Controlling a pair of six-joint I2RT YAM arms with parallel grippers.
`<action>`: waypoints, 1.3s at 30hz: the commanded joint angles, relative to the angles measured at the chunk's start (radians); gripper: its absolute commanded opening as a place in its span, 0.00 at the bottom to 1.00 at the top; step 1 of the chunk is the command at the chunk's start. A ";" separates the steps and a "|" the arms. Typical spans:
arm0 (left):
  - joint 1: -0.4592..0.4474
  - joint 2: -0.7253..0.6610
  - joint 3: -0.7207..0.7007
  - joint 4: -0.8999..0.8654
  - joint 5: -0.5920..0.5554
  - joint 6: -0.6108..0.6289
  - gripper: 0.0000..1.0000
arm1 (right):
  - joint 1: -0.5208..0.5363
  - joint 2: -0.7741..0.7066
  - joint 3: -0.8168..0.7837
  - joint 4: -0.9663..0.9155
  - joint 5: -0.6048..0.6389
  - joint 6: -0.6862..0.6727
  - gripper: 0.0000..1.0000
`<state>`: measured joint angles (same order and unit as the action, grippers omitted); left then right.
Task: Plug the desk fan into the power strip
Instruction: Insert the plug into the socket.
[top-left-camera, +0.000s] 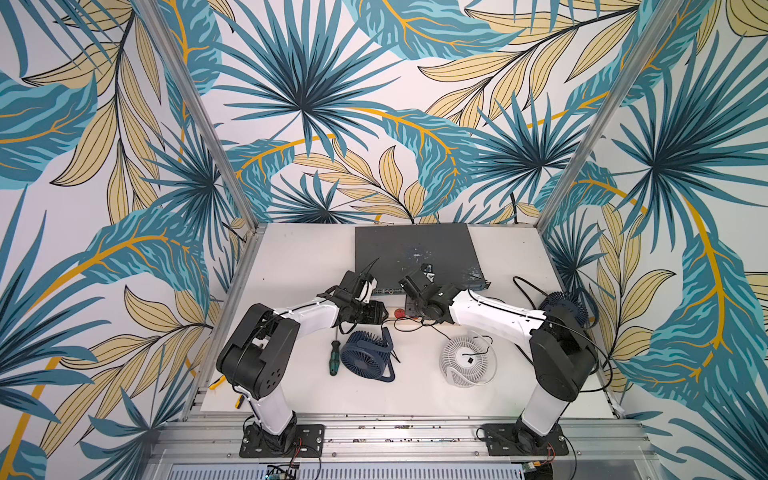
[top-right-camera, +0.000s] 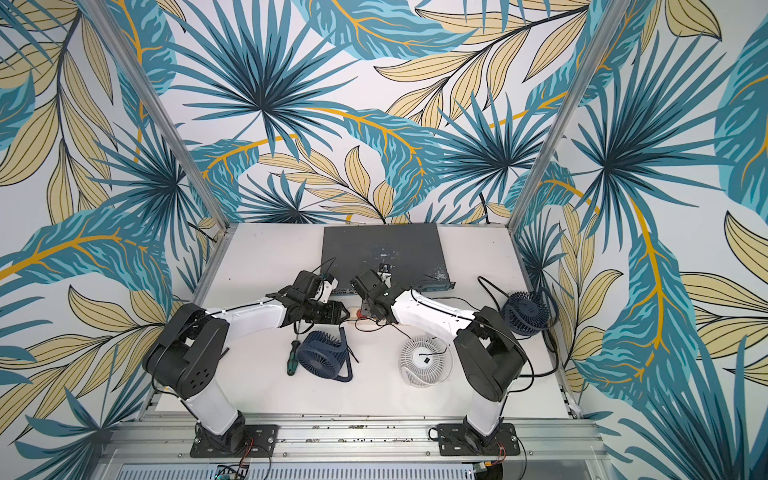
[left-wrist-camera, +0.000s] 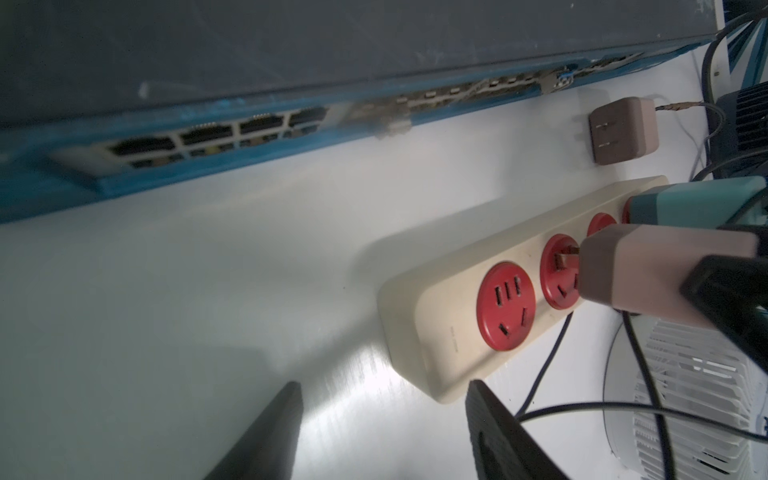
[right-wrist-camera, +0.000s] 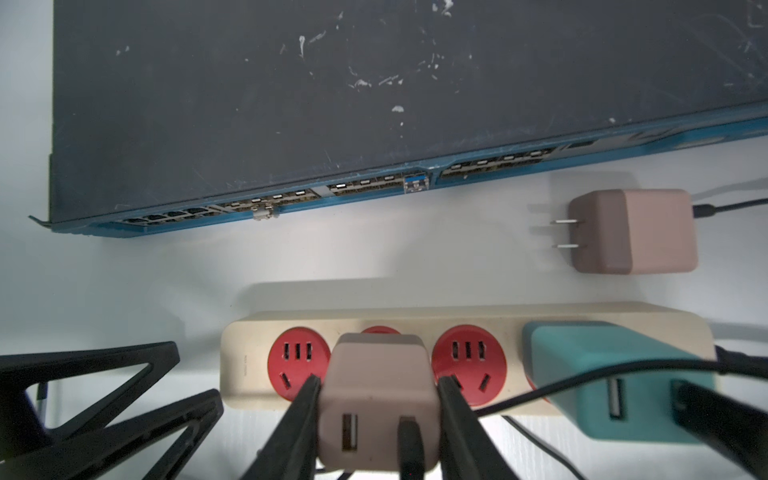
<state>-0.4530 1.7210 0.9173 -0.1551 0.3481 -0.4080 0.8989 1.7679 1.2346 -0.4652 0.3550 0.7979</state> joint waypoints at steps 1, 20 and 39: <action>0.007 0.005 0.025 -0.006 0.001 0.018 0.66 | 0.004 0.087 -0.108 -0.094 -0.028 0.019 0.00; 0.013 0.005 0.020 0.002 0.008 0.015 0.65 | 0.051 0.210 -0.210 -0.054 -0.115 -0.006 0.00; 0.016 -0.004 0.011 0.003 0.013 0.018 0.65 | 0.143 0.088 -0.295 0.045 0.087 0.031 0.00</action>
<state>-0.4438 1.7210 0.9173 -0.1547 0.3561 -0.4080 0.9897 1.7657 1.0515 -0.1364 0.6365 0.7982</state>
